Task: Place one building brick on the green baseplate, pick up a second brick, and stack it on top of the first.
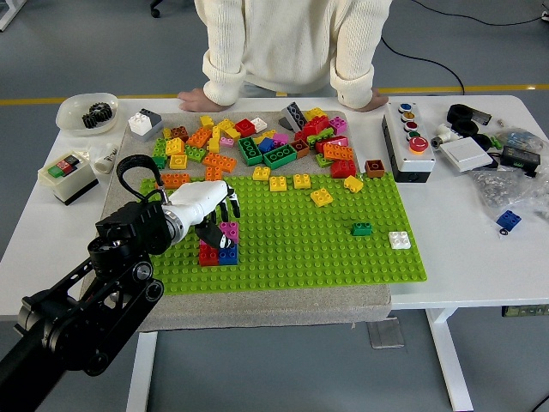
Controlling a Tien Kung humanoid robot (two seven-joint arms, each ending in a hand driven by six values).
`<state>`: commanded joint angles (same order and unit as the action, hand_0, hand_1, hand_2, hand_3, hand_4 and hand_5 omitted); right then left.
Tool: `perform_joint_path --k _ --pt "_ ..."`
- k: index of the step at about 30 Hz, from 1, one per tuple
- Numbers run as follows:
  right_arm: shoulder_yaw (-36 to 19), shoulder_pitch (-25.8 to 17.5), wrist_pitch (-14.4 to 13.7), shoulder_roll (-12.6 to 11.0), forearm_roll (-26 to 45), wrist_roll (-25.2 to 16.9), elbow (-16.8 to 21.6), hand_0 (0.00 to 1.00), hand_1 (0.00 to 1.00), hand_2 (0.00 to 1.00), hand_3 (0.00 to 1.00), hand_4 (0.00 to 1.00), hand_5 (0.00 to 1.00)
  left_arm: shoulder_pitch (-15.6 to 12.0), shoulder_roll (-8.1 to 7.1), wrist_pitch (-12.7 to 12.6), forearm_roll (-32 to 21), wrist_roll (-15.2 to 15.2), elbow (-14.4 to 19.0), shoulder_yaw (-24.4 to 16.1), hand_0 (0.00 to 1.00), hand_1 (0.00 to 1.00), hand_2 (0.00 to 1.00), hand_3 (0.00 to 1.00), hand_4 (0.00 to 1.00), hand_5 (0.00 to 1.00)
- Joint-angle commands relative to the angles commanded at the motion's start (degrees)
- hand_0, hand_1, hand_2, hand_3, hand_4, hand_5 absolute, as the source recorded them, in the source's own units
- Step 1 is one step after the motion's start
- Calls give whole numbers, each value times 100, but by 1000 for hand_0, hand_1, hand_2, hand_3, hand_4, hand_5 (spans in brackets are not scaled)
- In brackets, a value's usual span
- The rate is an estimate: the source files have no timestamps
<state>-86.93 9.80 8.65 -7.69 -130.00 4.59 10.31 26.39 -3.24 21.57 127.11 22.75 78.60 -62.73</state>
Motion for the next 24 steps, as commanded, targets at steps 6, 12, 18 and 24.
perform_joint_path --k 6,12,18,24 --pt "5 2 0 0 0 -2 0 741 639 710 592 831 412 5 -3 68 28 10 8 -8 498 425 447 526 899 2" --pt "7 -2 -2 -2 0 -4 0 741 640 710 592 831 412 4 -1 85 39 2 6 -1 499 425 447 522 926 2" --pt "-2 -2 -1 0 0 -1 0 740 640 710 592 831 411 4 2 90 43 -10 4 -3 498 423 444 518 947 2" --pt "-1 -1 -2 -1 0 0 0 740 640 710 592 831 411 13 4 63 53 -27 -9 -6 499 426 446 518 958 2"
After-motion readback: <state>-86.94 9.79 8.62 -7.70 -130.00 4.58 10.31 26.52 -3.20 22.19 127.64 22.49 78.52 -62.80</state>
